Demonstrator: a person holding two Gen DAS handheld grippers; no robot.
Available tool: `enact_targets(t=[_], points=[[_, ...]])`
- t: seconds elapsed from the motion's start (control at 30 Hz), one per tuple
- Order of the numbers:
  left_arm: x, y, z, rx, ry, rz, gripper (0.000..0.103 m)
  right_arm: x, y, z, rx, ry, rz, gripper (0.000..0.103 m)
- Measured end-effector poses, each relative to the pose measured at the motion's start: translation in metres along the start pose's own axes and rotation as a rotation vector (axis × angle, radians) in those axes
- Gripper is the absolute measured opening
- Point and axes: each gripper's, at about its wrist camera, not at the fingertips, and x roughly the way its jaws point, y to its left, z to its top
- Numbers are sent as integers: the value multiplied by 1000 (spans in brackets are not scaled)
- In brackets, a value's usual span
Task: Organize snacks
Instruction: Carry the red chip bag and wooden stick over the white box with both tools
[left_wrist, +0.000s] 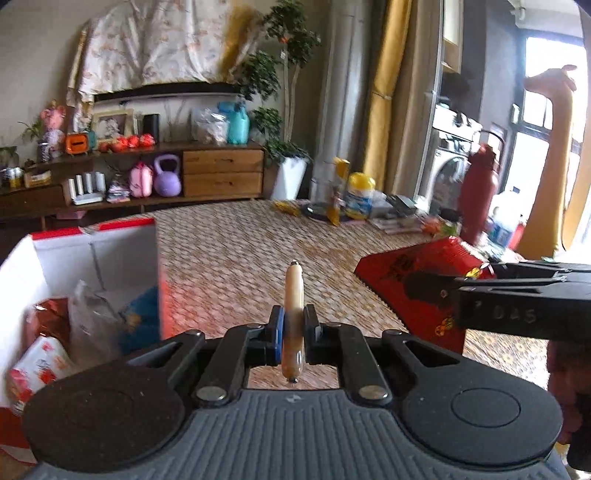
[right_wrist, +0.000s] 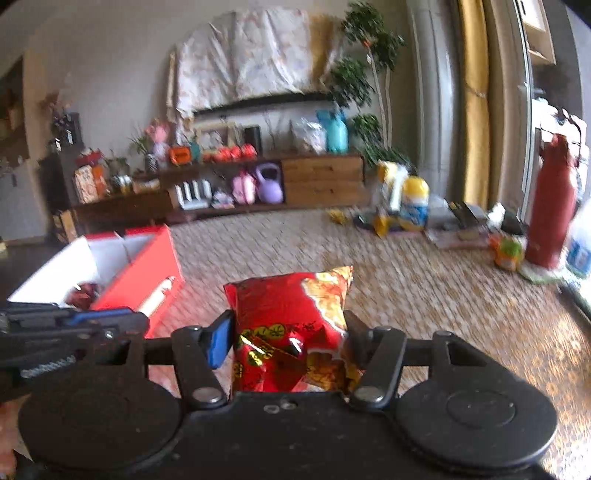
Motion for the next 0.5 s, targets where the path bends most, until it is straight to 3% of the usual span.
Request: enact_targets(t=[0.5], points=[[-29, 83, 22, -81, -60, 184, 10, 32, 88, 54, -103, -59, 205, 60]])
